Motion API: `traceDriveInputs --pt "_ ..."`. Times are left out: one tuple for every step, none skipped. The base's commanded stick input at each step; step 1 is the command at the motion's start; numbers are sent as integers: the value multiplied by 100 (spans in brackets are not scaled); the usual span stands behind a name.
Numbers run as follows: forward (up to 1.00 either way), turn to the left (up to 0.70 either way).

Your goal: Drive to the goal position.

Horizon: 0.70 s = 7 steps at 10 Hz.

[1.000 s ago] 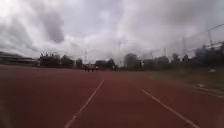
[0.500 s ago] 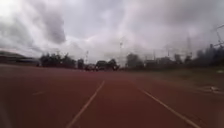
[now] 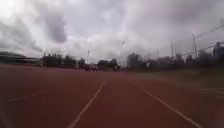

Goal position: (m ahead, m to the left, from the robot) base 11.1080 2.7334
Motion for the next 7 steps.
traceDriveInputs --pt "85 0" --pt "85 0" --pt "85 0" --pt "85 0" --pt "85 0" --pt "85 0" --pt "85 0"
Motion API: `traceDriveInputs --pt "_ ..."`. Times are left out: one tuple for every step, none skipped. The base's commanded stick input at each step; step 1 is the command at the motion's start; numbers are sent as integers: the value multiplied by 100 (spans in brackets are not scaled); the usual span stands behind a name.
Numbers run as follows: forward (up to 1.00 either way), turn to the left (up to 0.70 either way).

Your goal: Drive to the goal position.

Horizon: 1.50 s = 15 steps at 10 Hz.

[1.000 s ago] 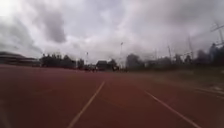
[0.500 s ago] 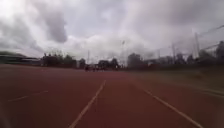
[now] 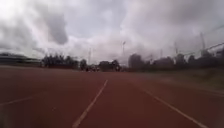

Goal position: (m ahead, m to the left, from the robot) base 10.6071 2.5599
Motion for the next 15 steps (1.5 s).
traceDriveInputs --pt "85 0" --pt "85 0" --pt "85 0" --pt "85 0" --pt "85 0" --pt "85 0" --pt "85 0" --pt "85 0" --pt "85 0" --pt "85 0" --pt "85 0" --pt "85 0" --pt "85 0" --pt "85 0" --pt "85 0"
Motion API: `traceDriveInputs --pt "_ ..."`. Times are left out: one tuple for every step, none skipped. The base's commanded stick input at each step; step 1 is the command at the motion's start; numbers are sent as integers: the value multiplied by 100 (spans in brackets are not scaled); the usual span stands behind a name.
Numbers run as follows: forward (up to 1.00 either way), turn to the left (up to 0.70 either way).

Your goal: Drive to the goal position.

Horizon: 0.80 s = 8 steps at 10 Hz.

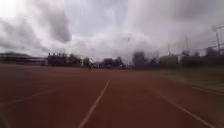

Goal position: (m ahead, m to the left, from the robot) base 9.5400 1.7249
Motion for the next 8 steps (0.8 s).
traceDriveInputs --pt "85 0" --pt "85 0" --pt "85 0" --pt "85 0" --pt "85 0" --pt "85 0" --pt "85 0" --pt "85 0"
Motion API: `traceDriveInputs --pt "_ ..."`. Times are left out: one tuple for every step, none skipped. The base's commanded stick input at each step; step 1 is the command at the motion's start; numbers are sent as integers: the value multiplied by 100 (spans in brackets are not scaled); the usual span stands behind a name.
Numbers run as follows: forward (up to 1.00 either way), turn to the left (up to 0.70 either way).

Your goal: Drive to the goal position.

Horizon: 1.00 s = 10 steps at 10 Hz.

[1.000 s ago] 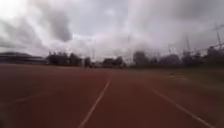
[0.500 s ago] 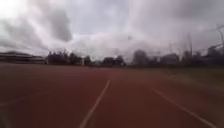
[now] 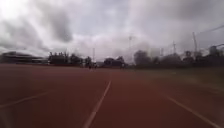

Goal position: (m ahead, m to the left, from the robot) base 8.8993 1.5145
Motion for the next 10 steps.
traceDriveInputs --pt "85 0" --pt "85 -10" --pt "85 -25" --pt "85 -34" --pt "85 -34" --pt "85 -34" --pt "85 -34" --pt "85 -34" --pt "85 -34" --pt "85 -34"
